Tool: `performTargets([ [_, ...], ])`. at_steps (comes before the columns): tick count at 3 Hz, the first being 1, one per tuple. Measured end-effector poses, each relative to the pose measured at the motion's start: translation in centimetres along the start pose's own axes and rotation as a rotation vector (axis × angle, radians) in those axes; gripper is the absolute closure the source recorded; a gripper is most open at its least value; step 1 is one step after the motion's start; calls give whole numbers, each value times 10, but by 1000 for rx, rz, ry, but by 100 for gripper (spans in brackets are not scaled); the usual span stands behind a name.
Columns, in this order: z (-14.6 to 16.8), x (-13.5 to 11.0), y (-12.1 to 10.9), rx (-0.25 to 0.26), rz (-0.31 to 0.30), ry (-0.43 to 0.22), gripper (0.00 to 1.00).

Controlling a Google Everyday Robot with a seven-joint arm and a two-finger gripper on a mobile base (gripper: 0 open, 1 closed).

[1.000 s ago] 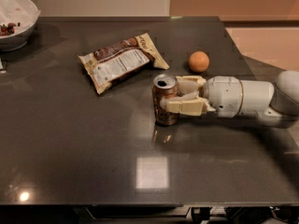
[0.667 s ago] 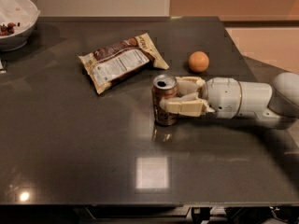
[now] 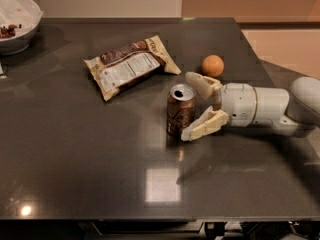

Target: Place orange can upright

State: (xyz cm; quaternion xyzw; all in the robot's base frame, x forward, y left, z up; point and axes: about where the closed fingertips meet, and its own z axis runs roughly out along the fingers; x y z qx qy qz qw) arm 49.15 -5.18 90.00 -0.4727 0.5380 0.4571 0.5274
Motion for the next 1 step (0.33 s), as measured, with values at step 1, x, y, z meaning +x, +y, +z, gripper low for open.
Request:
performTargets([
  [1,0,0,0,0,0,0,0],
])
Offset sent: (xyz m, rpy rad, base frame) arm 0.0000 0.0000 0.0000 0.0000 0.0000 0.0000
